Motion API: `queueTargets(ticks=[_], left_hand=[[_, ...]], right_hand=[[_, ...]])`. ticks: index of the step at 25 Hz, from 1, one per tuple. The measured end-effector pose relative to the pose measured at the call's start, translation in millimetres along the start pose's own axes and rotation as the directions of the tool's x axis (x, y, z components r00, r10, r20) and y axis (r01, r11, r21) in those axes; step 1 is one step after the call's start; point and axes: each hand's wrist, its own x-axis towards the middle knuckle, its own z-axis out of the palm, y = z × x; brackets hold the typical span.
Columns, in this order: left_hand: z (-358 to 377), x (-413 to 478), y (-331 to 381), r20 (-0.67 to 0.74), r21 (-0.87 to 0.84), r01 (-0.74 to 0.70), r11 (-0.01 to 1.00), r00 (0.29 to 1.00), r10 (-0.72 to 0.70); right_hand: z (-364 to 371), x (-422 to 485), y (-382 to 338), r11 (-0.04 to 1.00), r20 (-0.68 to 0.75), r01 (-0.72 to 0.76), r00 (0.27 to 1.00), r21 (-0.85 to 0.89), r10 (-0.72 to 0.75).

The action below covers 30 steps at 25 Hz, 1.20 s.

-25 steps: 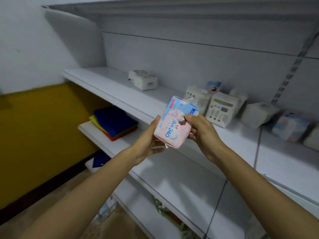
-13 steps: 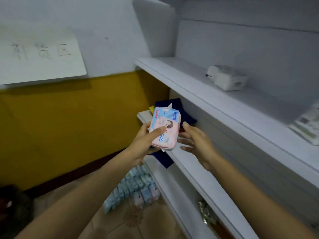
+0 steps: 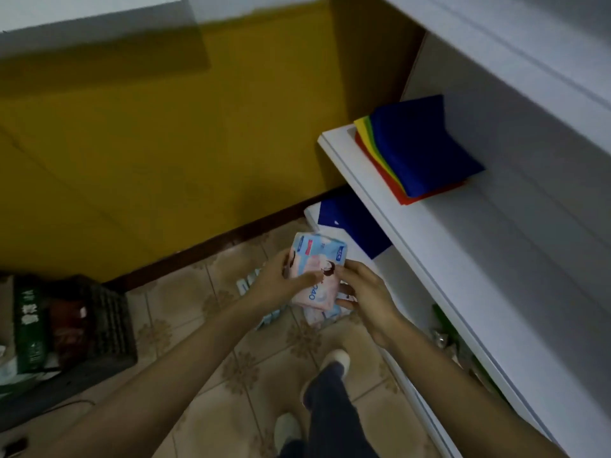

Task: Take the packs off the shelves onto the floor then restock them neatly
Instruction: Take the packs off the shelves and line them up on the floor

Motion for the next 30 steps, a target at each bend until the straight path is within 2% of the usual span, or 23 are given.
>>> queueTargets(ticks=[2, 4, 6, 9, 11, 15, 21, 25, 27, 30], left_hand=[[-8.7, 27.9, -18.3, -0.029, -0.016, 0.059, 0.998, 0.998, -0.059], [-17.5, 54.5, -38.0, -0.115, -0.126, 0.158, 0.979, 0.978, -0.172], [-24.8, 83.6, -63.2, -0.158, -0.260, 0.262, 0.929, 0.938, -0.309], [-29.0, 125.1, -105.5, -0.192, -0.358, 0.327, 0.875, 0.891, -0.412], [-25.0, 153.7, -139.8, -0.205, -0.360, 0.384, 0.850, 0.857, -0.474], [-14.3, 210.5, -227.8, -0.208, -0.312, 0.498, 0.809, 0.795, -0.570], [-7.3, 288.4, -361.2, -0.052, -0.200, 0.690, 0.696, 0.702, -0.711], [-2.5, 348.4, -451.1, -0.066, -0.180, 0.755, 0.631, 0.630, -0.773], [2.2, 382.2, -495.1, -0.096, -0.149, 0.763, 0.629, 0.622, -0.777], [9.8, 429.1, -555.0, -0.094, -0.140, 0.736, 0.662, 0.656, -0.749]], right_hand=[[3.9, 36.2, 9.1, 1.000, 0.009, -0.024, 1.000, -0.001, 0.024], [8.8, 71.1, 20.4, 0.997, 0.017, -0.079, 0.997, -0.001, 0.079], [15.4, 104.6, 43.4, 0.980, 0.014, -0.200, 0.980, 0.007, 0.200], [25.3, 146.3, 87.7, 0.919, 0.094, -0.394, 0.914, -0.028, 0.394], [31.4, 171.7, 121.0, 0.888, 0.117, -0.458, 0.881, -0.032, 0.459], [32.9, 225.1, 198.6, 0.842, 0.030, -0.540, 0.842, 0.006, 0.539], [32.0, 298.8, 346.6, 0.741, -0.130, -0.671, 0.738, -0.029, 0.662], [40.9, 358.4, 440.9, 0.686, -0.193, -0.720, 0.661, 0.106, 0.725], [44.9, 391.2, 489.7, 0.683, -0.247, -0.717, 0.643, 0.139, 0.725], [45.5, 432.7, 545.2, 0.692, -0.278, -0.693, 0.636, 0.203, 0.720]])
